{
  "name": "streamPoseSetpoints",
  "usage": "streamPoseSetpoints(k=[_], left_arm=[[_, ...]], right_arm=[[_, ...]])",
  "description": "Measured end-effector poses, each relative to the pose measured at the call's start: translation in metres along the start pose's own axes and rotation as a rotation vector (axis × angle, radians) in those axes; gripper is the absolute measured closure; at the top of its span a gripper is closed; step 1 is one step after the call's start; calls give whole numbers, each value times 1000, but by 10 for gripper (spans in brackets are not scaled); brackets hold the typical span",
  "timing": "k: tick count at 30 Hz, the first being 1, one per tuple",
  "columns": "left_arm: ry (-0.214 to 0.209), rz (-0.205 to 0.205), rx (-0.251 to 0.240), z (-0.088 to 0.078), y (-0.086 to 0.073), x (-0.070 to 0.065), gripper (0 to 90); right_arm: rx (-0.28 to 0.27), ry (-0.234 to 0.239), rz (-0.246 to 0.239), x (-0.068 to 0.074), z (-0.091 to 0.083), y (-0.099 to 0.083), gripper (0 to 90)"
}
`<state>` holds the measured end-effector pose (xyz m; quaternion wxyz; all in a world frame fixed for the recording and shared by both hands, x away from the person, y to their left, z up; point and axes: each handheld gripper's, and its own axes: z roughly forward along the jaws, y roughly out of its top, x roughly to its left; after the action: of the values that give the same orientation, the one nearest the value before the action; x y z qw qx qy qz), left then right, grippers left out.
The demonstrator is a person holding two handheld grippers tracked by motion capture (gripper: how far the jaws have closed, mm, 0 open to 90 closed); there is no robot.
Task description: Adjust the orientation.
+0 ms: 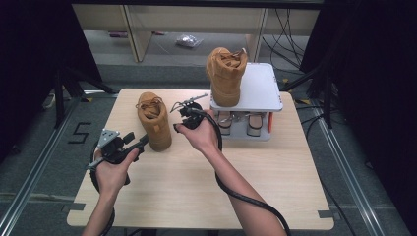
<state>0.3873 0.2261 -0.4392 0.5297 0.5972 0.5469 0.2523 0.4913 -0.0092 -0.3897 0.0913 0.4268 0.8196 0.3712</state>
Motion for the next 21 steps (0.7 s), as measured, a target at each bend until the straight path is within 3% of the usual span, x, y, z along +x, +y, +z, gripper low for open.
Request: streamPoseSetpoints(k=[17, 21], left_arm=[[-5, -11, -6, -2, 1, 0, 377], [-1, 3, -13, -1, 1, 1, 377]], right_arm=[[-52, -10, 44, 2, 14, 43, 550], [-58, -18, 53, 2, 14, 48, 544]])
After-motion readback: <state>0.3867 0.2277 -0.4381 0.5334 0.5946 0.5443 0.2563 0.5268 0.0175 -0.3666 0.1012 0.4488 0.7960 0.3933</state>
